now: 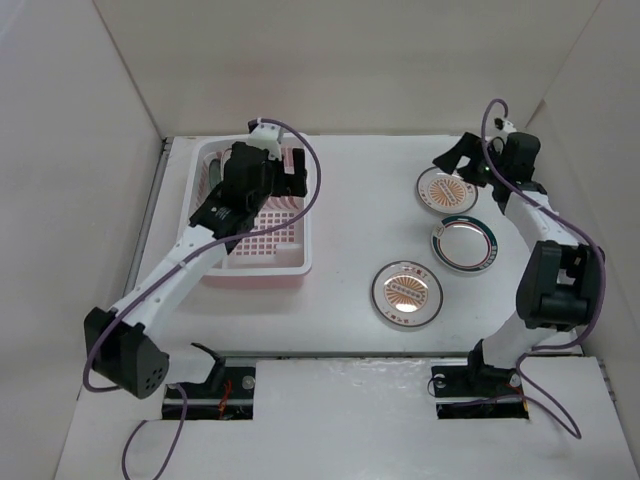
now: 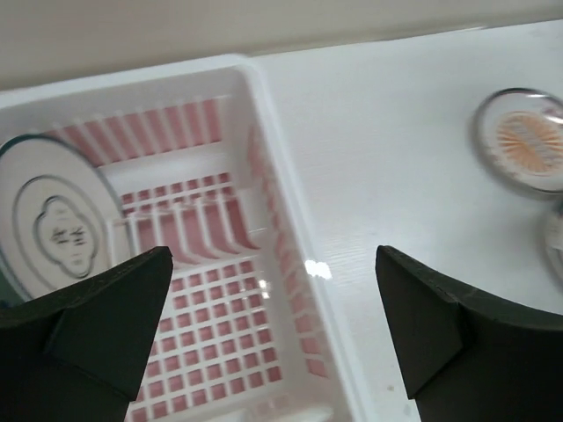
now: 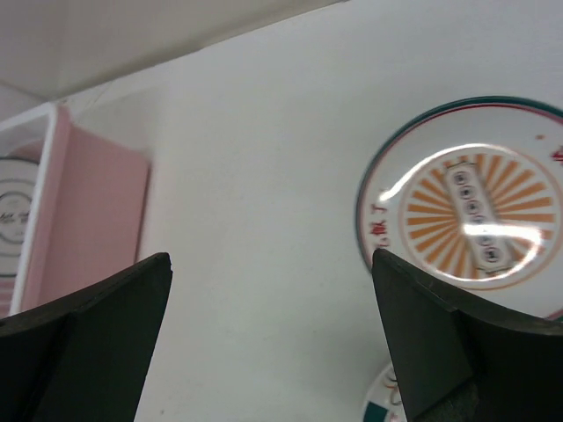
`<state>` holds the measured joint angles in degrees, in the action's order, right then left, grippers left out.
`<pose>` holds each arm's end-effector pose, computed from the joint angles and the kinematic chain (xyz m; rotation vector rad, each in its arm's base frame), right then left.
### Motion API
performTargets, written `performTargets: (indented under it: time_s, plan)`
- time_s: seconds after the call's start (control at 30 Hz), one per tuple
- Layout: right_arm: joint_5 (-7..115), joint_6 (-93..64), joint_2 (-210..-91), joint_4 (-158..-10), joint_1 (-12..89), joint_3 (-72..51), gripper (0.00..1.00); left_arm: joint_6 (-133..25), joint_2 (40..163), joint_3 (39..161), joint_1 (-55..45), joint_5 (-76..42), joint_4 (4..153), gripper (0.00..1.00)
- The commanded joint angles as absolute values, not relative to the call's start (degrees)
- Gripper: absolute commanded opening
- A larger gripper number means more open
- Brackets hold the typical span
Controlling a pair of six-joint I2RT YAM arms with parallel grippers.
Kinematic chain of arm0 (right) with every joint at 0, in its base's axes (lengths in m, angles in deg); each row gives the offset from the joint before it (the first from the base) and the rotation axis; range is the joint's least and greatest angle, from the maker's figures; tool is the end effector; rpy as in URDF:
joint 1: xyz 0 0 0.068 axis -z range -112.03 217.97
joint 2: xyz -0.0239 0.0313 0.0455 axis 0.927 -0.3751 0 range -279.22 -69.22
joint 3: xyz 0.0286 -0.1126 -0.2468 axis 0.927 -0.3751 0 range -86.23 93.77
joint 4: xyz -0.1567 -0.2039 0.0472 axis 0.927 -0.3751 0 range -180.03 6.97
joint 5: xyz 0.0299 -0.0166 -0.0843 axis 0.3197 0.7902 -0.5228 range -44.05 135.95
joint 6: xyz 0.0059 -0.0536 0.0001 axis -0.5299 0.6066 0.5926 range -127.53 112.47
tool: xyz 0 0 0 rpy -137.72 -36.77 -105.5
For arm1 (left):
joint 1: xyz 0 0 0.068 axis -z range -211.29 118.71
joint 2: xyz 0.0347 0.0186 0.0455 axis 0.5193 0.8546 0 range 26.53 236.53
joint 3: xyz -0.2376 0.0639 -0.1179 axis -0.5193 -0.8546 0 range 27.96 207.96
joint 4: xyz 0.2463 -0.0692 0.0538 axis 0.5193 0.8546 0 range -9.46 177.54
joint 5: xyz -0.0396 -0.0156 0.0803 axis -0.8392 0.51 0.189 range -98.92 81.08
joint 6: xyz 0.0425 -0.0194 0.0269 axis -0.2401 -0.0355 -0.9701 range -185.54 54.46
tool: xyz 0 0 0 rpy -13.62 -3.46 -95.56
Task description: Load the plates into the dish rack
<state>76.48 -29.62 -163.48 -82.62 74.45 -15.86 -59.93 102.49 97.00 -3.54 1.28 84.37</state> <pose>0.3836 -0.0254 0.2907 0.1434 1.9818 0.7029 0.2804 -0.1404 0.3793 0.2101 1.7505 -0.2675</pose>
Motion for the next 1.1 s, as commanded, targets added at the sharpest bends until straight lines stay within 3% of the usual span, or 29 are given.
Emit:
performTargets:
  time_s: [0.0,0.27,0.57,1.07]
  plan:
    - [71.6,-28.6,-165.4,-81.3,77.8,-15.7,1.0,-56.9,97.9,100.2,-2.5,-8.6,83.3,1.0]
    - [80.3,-28.6,-174.1,-81.3,88.5,-13.0,0.99,-54.4,96.0,102.6,0.2,-14.5,83.8,1.0]
    - [84.4,-29.2,-186.7,-81.9,89.1,-8.5,0.93,-54.5,94.1,103.4,1.2,-16.7,84.5,1.0]
    - [82.6,-30.6,-192.5,-88.6,89.1,-3.4,0.85,-55.1,94.1,103.4,1.8,-17.2,84.5,1.0]
